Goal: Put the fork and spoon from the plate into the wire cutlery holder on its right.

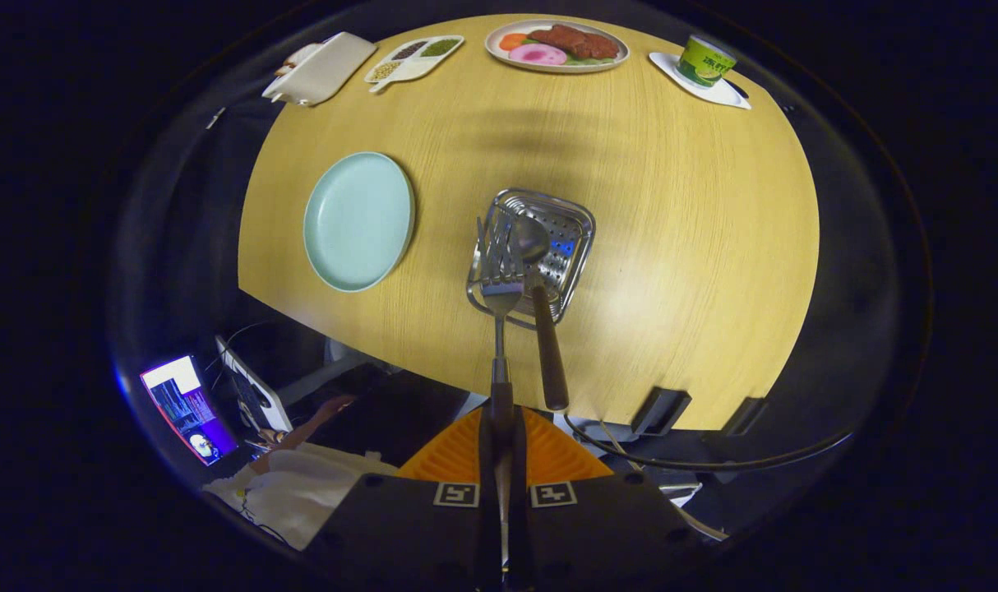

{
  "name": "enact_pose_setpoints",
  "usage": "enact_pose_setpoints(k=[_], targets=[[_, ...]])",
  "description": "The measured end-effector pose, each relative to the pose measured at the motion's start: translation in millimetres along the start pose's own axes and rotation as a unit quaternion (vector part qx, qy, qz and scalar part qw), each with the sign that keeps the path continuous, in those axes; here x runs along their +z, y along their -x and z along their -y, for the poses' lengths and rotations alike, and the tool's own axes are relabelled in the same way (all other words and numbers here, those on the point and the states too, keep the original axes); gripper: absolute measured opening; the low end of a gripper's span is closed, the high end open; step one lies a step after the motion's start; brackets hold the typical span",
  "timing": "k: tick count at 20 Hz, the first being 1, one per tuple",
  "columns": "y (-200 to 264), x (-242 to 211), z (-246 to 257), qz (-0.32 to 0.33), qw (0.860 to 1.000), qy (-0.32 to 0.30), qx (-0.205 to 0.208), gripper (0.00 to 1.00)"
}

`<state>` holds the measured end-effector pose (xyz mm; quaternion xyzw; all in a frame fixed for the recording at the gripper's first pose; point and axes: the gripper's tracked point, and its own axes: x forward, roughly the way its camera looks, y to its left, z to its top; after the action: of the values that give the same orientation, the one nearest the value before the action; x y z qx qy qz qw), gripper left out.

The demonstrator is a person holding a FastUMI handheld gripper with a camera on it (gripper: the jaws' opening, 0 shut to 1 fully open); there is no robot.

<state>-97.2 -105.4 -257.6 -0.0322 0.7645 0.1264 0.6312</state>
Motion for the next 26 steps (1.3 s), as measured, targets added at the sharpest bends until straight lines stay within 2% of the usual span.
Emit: enact_pose_setpoints(k=[4, 14, 16, 17, 18, 20, 21, 23, 26], targets=[[-6, 17, 2, -0.009, 1.000, -0.025, 0.001, 0.08], [-9, 22, -1, -0.044, 0.999, -0.028, 0.004, 0.14], [-4, 25, -8, -0.036, 0.999, -0.031, 0.017, 0.22], [0, 27, -10, -0.024, 0.999, -0.027, 0.019, 0.39], [6, 32, -10, -0.004, 1.000, -0.015, 0.017, 0.45], [24, 43, -13, 0.047, 0.999, 0.008, 0.021, 0.68], [32, 46, -16, 0.074, 0.997, 0.012, 0.027, 0.90], [51, 51, -24, 0.125, 0.991, 0.008, 0.046, 1.00], [82, 57, -29, 0.217, 0.974, 0.016, 0.062, 0.99]])
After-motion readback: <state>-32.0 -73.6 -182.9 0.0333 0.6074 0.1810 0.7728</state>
